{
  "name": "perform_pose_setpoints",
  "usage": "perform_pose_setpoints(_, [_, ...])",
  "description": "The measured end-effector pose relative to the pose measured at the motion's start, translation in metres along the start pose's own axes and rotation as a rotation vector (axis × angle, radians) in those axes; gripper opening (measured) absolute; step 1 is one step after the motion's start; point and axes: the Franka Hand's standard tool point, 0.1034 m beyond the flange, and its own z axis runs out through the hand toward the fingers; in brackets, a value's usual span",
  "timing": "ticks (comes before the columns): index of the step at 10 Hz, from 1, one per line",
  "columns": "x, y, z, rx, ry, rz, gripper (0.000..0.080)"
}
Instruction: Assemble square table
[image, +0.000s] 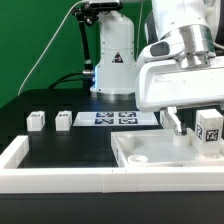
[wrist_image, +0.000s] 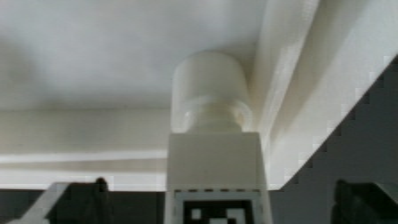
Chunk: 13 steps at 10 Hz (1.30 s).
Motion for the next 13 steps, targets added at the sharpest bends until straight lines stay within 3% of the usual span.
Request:
perform_pose_setpoints(3, [0.0,0.0,-0.001,0.003,-0.012,0.0,0.0647])
perform_pose_setpoints(7, [0.023,0.002,-0.026,0.017,-0.05,0.001,0.0649])
perform_pose_setpoints(9, [0.019,0.0,-0.024,0.023,-0.077,0.0,0.0649])
perform_pose_setpoints(11, [0.013,0.002,-0.017,0.055,-0.235,0.012,0.0649])
perform_pose_setpoints(13, [0.02,0.003,-0.016,0.086,-0.383,0.042,0.0649])
